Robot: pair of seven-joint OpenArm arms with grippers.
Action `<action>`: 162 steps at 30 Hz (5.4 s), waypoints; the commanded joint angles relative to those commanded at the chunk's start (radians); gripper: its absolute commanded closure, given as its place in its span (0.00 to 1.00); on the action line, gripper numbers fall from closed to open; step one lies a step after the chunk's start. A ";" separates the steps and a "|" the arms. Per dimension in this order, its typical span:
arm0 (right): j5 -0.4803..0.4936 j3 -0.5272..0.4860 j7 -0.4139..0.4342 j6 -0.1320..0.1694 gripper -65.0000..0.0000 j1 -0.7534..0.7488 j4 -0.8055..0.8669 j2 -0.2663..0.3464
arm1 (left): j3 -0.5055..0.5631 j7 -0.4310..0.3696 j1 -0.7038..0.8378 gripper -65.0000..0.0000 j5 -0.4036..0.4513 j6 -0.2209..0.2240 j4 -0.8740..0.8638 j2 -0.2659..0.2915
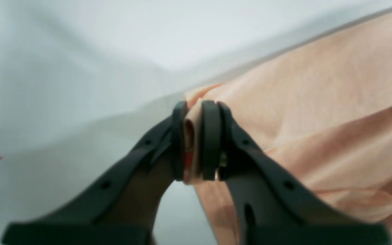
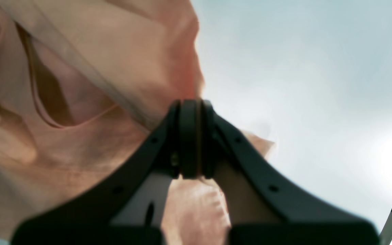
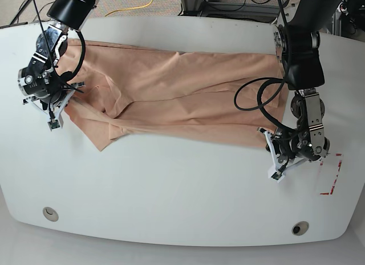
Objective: Layout the t-shirt on the table in an organized manner, then fold the t-shirt properly
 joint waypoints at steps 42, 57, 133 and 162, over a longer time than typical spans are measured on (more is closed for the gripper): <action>0.000 -0.005 0.000 0.000 0.97 0.018 0.000 -0.002 | -0.002 0.189 0.118 0.45 0.003 0.000 0.328 -0.040; 0.000 -0.003 0.000 0.000 0.97 0.020 0.000 -0.002 | -0.002 -0.014 -0.014 0.45 0.000 0.000 -0.107 -0.023; 0.000 -0.002 0.000 0.000 0.97 0.020 0.002 -0.002 | -0.034 0.100 0.198 0.97 0.000 0.000 0.407 -0.031; 0.000 -0.002 -0.002 0.000 0.97 0.020 0.005 -0.003 | -0.086 0.241 0.044 0.88 0.002 0.000 0.496 -0.052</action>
